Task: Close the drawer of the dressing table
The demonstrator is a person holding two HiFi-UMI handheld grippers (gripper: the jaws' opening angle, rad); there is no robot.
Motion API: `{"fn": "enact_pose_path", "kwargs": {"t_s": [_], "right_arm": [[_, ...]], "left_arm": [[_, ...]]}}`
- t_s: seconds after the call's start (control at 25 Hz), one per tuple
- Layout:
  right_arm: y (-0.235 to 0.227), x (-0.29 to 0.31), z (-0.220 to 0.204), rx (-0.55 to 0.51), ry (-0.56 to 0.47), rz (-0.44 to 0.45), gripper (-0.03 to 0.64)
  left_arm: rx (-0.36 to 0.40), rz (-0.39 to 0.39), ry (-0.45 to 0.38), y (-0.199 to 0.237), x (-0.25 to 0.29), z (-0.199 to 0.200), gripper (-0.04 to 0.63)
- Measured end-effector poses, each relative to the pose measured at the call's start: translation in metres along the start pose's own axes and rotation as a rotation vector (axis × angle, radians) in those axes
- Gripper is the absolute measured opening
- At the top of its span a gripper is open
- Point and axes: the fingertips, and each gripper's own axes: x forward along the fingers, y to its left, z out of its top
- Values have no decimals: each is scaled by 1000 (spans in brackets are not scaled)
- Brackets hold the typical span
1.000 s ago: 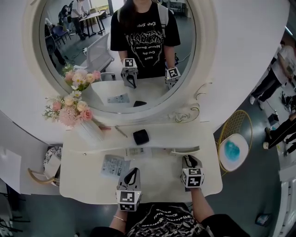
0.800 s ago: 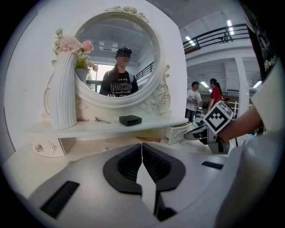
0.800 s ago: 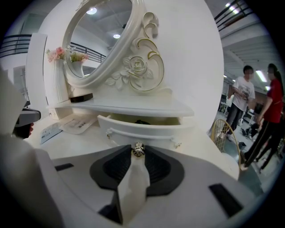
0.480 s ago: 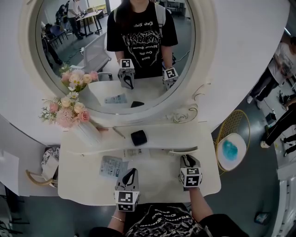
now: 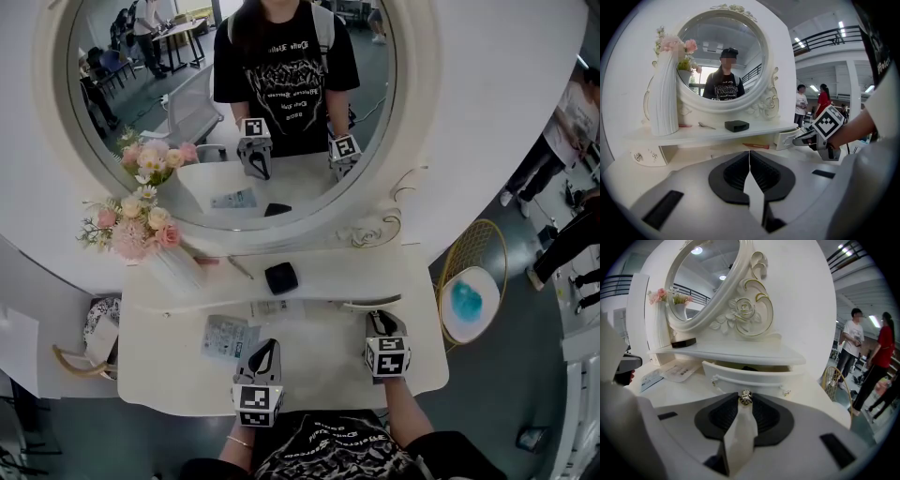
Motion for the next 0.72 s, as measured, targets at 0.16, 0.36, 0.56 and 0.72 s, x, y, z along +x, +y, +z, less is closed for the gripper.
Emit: {"fn": "enact_pose_path", "kwargs": {"t_s": [0.16, 0.36, 0.56, 0.72], "right_arm": [[0, -1, 0, 2, 1, -3, 101], [-1, 1, 1, 4, -3, -7, 101], [-1, 4, 2, 2, -2, -5, 101], [-2, 5, 5, 4, -5, -6, 101]], "left_arm": [[3, -4, 0, -1, 1, 1, 17], [4, -4, 0, -1, 0, 1, 17], [4, 2, 2, 1, 0, -3, 17], [2, -4, 8, -1, 0, -1, 17]]}}
